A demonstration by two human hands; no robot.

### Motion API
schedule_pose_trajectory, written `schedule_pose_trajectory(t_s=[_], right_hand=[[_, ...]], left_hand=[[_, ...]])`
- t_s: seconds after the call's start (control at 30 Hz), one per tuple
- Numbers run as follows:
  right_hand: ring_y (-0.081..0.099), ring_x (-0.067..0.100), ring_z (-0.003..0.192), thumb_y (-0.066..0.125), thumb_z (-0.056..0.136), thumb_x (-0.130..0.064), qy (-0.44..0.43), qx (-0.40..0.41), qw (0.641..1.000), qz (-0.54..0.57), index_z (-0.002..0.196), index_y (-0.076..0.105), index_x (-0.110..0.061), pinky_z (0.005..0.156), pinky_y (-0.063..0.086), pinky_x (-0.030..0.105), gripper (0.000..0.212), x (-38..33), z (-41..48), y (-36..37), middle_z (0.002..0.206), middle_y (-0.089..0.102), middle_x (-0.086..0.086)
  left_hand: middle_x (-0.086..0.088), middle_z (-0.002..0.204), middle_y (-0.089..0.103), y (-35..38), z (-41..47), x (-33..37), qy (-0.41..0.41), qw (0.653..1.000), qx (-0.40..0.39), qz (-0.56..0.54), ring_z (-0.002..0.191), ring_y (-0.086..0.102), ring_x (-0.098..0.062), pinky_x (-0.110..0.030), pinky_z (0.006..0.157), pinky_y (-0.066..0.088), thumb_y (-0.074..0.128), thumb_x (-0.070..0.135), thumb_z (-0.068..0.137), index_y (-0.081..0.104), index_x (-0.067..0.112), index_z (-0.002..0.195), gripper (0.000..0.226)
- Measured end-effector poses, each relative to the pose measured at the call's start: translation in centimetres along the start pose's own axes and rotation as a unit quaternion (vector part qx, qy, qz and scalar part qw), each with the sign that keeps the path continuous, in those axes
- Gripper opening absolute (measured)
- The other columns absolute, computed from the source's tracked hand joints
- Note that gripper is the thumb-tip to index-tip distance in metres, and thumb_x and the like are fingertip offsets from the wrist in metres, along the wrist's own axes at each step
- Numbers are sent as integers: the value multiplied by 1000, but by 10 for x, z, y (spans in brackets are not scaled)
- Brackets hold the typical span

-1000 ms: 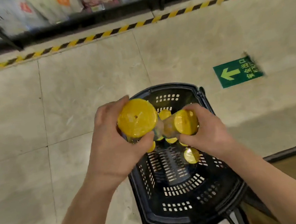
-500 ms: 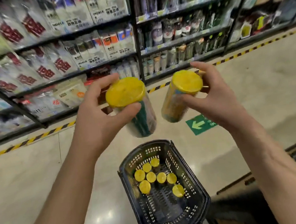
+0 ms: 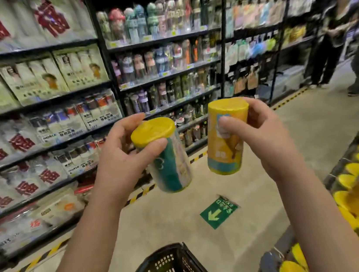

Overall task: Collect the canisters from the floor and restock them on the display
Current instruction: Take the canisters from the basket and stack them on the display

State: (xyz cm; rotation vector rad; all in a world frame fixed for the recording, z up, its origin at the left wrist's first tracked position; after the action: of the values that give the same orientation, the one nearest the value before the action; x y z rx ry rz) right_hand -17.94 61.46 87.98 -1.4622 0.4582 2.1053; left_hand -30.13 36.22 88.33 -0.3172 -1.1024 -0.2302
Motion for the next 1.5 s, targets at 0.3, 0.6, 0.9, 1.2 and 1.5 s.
schedule_pose_trajectory(t_s=[0.3, 0.6, 0.9, 1.2, 1.5], right_hand=[[68, 8, 108, 85, 76, -40, -4, 71, 997, -42, 125, 62, -36, 87, 57, 34, 54, -25, -60, -83, 114, 72, -10], [66, 15, 114, 83, 68, -53, 10, 242, 962, -129, 119, 65, -41, 96, 56, 49, 56, -48, -165, -186, 118, 71, -9], [64, 9, 116, 85, 65, -58, 50, 351, 913, -201, 121, 63, -45, 94, 56, 48, 62, -68, -272, -279, 123, 69, -14], [60, 1, 117, 87, 62, -61, 82, 347, 905, -232, 123, 60, -47, 93, 57, 37, 68, -51, -309, -350, 123, 66, -23], [60, -13, 104, 92, 68, -42, 97, 275, 935, -200, 119, 61, -48, 73, 50, 7, 61, -1, -274, -364, 114, 66, -29]], left_hand=[[15, 115, 69, 95, -11, 31, 24, 989, -127, -70, 108, 66, -7, -27, 85, 56, 92, 38, 64, 62, 35, 125, 68], [14, 122, 67, 218, -62, 39, 22, 942, -308, -129, 114, 64, -7, -40, 96, 56, 91, 48, 59, 63, 39, 123, 70], [14, 116, 70, 331, -148, 71, 13, 883, -433, -181, 110, 67, -7, -40, 97, 56, 89, 33, 59, 63, 29, 124, 70], [11, 125, 68, 401, -191, 79, 28, 880, -451, -144, 117, 65, -9, -39, 95, 57, 90, 34, 62, 63, 32, 126, 70], [14, 124, 66, 406, -174, 43, -6, 919, -386, -82, 113, 63, 2, -15, 82, 56, 87, 30, 69, 62, 30, 127, 63]])
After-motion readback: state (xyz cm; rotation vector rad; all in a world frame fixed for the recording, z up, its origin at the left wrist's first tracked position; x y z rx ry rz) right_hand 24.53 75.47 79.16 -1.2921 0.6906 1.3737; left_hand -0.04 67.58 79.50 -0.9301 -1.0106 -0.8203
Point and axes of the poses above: each hand's wrist, its own z-axis towards the middle knuckle, its own y-axis out of the palm, x = y × z, the point moved 10 cm from there along z, towards the middle knuckle
